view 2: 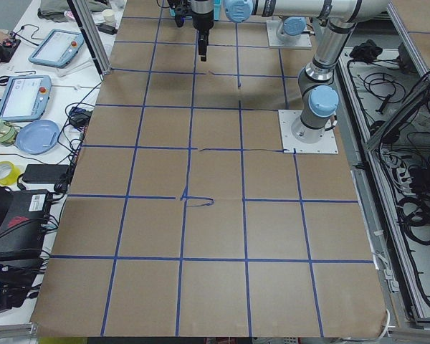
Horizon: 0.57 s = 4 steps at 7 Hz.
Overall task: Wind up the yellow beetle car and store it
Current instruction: 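Close the right gripper on the car and lift it, then carry the car over the blue bin and lower it inside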
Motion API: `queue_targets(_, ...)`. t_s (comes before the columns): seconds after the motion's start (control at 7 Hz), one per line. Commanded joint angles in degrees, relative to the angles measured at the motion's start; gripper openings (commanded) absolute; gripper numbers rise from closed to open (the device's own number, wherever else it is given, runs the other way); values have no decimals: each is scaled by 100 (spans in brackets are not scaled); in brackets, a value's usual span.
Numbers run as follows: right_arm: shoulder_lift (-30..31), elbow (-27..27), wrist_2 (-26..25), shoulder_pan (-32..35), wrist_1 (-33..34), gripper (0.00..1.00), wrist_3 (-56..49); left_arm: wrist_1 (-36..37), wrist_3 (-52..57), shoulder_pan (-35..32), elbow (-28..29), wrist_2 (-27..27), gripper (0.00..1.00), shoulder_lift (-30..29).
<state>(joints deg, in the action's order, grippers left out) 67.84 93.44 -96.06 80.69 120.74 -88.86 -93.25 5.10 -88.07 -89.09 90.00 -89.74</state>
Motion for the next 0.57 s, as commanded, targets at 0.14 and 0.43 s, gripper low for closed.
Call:
queue_targets(0.14,414,-2,-18,-892,-112,0,-750,8,-17,-8,-38,0,100,0)
queue_targets(0.43,231,95,8,-1659,36,0,-2322,43,-26,-26,-126,18,100,35)
